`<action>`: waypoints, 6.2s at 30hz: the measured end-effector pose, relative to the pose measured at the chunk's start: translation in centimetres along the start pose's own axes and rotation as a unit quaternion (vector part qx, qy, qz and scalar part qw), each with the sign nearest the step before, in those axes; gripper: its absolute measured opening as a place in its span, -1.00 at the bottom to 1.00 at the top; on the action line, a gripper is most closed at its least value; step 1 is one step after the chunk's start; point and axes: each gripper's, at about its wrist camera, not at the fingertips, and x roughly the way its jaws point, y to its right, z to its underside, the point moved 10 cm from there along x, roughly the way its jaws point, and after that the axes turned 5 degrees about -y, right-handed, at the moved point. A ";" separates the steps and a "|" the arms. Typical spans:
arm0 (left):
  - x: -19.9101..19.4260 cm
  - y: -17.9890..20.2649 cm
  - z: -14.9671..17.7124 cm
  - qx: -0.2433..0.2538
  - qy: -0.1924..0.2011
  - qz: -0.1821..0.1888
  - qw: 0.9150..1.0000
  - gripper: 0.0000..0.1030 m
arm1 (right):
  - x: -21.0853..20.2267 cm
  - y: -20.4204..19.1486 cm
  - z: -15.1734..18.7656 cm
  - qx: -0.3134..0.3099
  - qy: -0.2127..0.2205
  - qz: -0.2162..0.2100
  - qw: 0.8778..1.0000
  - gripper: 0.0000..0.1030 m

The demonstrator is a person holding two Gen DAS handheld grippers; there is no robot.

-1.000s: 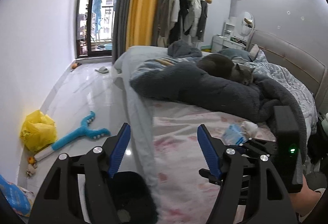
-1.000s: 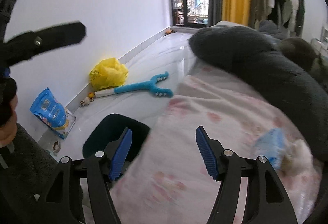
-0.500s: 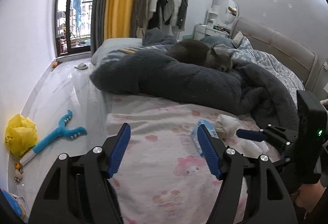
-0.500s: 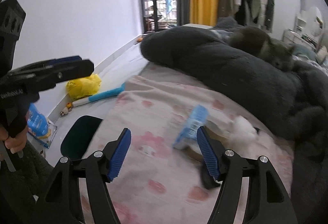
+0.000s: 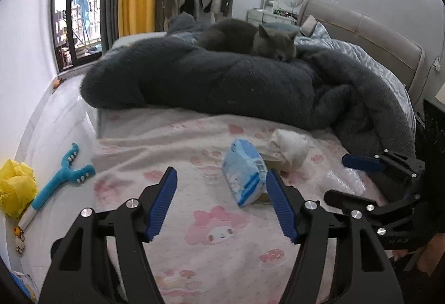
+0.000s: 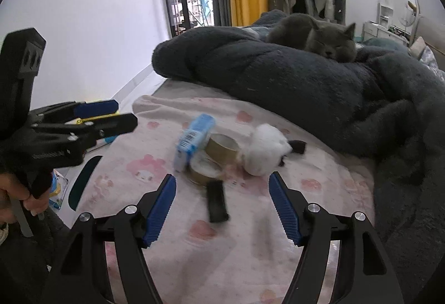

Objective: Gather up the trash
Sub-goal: 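Move the left tool back to the bed and grasp the blue tissue pack, then grasp the clear plastic bag with the right tool, then carry the tissue pack and plastic bag over the green bin with both tools, then open both tools to drop the tissue pack and plastic bag into the bin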

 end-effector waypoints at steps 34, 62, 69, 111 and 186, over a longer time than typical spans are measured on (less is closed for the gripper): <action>7.0 4.3 1.9 0.036 -0.051 -0.003 0.998 -0.60 | 1.5 5.4 5.2 0.034 -0.044 -0.010 0.998 0.37; 0.9 -1.8 0.8 0.013 -0.018 -0.014 1.000 -0.76 | 3.6 4.2 2.2 0.062 -0.063 0.046 0.995 -0.42; -0.4 -5.2 1.6 -0.009 -0.027 -0.031 0.999 -0.77 | 2.8 1.2 -0.4 0.046 -0.036 0.031 0.998 -0.42; -0.3 -28.0 20.0 -0.166 -0.217 -0.142 0.951 -0.77 | 11.0 -26.7 -6.9 -0.073 -0.054 -0.146 0.985 -0.42; -20.8 -26.8 4.3 -0.134 0.118 -0.114 0.977 0.11 | 17.4 -36.5 1.1 -0.165 -0.170 -0.176 0.955 0.23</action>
